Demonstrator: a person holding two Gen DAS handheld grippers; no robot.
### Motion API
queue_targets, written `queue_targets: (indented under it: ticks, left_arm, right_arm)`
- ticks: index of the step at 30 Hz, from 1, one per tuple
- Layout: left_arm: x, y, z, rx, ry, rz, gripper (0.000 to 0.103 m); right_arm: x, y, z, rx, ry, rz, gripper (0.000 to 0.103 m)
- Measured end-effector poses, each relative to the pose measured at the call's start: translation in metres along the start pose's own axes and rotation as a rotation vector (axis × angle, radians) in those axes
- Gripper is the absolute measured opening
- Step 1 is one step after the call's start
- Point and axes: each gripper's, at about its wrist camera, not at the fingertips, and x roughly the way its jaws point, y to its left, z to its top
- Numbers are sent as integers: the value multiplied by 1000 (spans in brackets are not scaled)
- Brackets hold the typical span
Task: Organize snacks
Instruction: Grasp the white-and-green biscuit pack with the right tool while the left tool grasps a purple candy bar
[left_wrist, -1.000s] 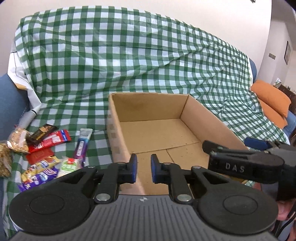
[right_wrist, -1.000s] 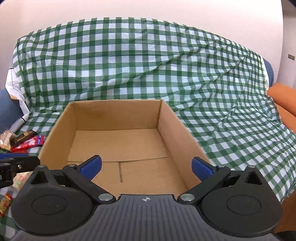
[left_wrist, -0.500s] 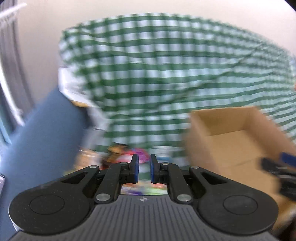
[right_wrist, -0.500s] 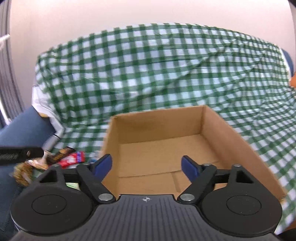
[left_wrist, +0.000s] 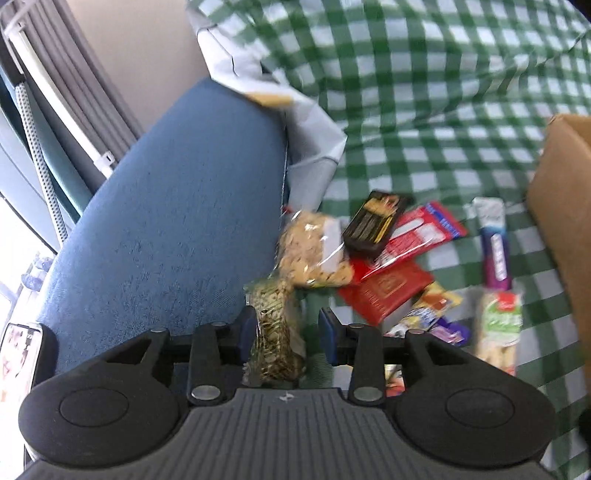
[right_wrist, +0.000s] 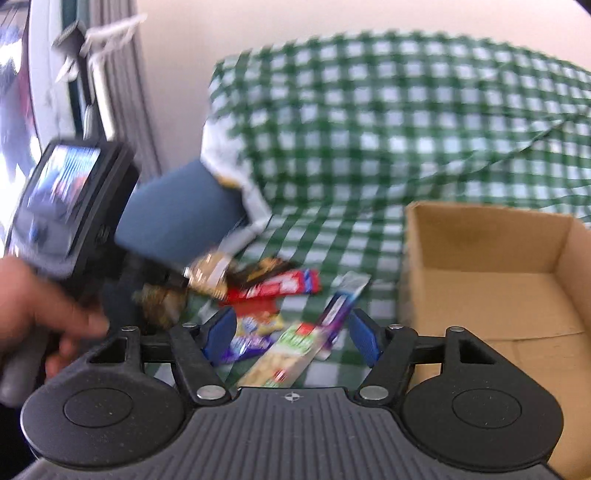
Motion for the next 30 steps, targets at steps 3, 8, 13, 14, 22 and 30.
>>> queue_targets:
  ticks: [3, 8, 13, 14, 22, 30]
  left_arm:
    - [8, -4, -1, 28, 7, 4, 42]
    - [10, -11, -2, 65, -4, 39, 28]
    - [8, 0, -2, 32, -19, 36, 14]
    - [7, 1, -2, 29, -22, 31, 13]
    - [-12, 3, -2, -17, -68, -40, 0]
    - [-30, 17, -6, -126, -127, -211, 0]
  right_arm:
    - [25, 7, -8, 16, 84, 3, 80]
    - [66, 15, -20, 40, 166, -22, 90]
    - [98, 14, -33, 73, 266, -15, 91]
    - [103, 15, -35, 69, 280, -17, 91]
    - [117, 13, -47, 34, 343, -33, 42]
    - [87, 9, -32, 29, 338, -29, 38]
